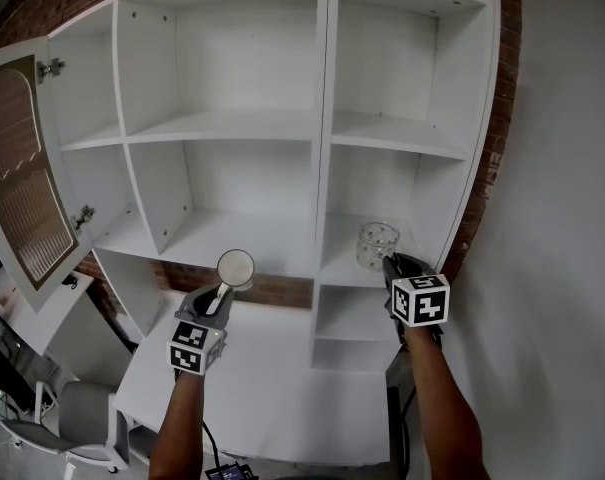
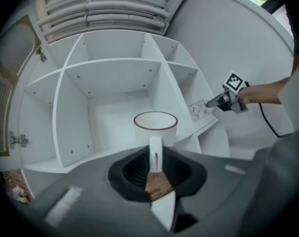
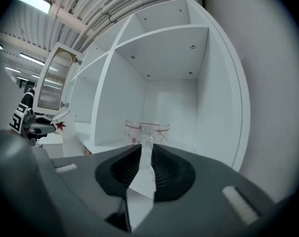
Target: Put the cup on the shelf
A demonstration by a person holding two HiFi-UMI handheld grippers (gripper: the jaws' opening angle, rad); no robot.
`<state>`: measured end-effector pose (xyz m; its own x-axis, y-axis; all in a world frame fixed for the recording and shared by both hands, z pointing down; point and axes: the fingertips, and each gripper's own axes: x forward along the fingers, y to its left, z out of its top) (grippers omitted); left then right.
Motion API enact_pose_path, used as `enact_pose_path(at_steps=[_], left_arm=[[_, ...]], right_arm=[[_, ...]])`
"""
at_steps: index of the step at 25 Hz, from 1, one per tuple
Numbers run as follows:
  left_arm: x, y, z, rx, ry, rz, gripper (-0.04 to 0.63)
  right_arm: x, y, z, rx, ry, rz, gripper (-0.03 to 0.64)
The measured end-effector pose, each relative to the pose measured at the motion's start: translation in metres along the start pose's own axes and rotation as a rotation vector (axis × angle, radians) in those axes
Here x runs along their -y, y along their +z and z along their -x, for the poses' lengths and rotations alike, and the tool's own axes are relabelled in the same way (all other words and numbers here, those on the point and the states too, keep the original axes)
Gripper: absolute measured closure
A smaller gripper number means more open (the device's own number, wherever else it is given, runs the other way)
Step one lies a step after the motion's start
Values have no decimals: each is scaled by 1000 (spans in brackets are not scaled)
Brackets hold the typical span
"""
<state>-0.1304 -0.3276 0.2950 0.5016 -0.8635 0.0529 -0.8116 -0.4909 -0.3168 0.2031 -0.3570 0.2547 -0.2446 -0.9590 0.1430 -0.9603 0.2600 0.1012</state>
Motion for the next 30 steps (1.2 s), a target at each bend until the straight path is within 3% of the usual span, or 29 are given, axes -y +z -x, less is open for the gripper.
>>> enact_pose_path(at_steps=[8, 20, 30], left_arm=[[-8, 13, -19, 4, -20, 27, 535], [-18, 31, -47, 8, -50, 86, 534], [-22, 31, -71, -29, -86, 94, 532]], right_arm=[[10, 16, 0, 84, -28, 34, 487], [3, 44, 53, 242, -34, 48, 480], [-18, 11, 103, 275, -52, 48, 480]])
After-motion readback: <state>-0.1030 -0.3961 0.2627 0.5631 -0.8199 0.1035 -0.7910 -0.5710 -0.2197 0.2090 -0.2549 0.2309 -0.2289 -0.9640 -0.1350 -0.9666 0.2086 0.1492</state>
